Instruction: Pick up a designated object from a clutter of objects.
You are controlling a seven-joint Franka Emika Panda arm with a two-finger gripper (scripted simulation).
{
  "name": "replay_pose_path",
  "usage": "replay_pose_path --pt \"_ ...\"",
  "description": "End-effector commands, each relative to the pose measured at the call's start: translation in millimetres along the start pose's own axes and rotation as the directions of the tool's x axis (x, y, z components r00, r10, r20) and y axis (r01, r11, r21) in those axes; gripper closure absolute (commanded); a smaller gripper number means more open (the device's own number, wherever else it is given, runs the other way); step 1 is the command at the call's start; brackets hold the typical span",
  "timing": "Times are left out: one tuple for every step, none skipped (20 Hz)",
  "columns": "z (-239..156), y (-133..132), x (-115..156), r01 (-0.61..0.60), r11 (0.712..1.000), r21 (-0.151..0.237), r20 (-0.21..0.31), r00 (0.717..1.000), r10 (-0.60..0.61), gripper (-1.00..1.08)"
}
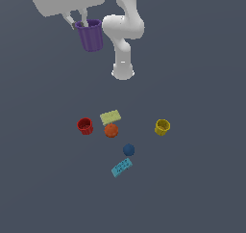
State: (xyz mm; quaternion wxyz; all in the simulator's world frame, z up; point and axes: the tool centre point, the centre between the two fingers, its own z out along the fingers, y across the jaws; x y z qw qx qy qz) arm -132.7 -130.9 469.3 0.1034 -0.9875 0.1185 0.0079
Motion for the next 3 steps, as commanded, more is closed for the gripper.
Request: replay_pose_path --pt "0.3 0.3 1.0 0.0 1.0 0.001 -0.001 1.0 0.0 1.08" --pt "0.9 0.4 1.4 0.0 1.0 0.001 -0.001 1.0 0.0 1.08" --pt "1.1 0.5 1.6 0.0 1.0 0.001 -0.001 1.0 0.0 1.08"
